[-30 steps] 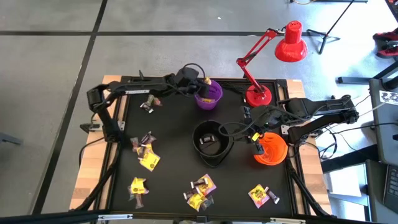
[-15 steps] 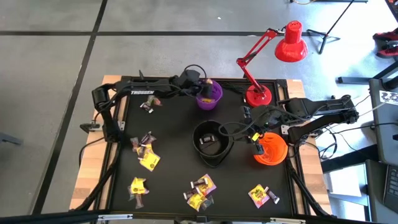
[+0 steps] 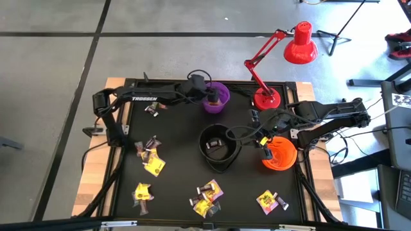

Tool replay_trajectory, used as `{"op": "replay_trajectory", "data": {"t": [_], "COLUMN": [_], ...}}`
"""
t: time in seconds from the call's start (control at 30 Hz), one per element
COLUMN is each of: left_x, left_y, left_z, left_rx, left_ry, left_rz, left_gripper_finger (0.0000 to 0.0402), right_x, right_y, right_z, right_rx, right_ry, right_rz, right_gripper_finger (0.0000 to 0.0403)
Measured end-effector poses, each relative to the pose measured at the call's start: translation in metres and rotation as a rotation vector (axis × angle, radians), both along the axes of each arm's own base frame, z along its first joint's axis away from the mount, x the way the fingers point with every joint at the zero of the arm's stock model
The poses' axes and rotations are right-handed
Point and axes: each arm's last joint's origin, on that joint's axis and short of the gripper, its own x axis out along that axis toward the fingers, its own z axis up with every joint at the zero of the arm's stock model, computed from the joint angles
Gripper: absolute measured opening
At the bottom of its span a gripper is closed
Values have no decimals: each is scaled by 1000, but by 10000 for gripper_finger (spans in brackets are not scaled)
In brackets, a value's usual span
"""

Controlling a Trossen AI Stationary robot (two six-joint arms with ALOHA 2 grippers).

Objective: Sort candy
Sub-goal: Put the brown chocolate into the black bucket

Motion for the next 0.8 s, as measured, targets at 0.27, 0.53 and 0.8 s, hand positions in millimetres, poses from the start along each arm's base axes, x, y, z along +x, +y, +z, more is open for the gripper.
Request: {"op": "replay_trajectory", "data": {"t": [0.27, 0.53, 0.8], "left_x": [-18, -47, -76], "left_y": [-39, -63, -68], "left_z": [16, -1, -10], "left_rx": [161, 83, -206], "left_ry": [200, 418, 471], "left_rz": [142, 304, 516], "left_gripper_finger": [358, 386, 381], "right_x": [0, 0, 0], "right_y": [0, 0, 0], "right_z": [0, 0, 0], "right_rx": [0, 0, 0], "right_ry": [0, 1, 1], "right_rz": [0, 0, 0], "right_gripper_finger": [117, 117, 117]}}
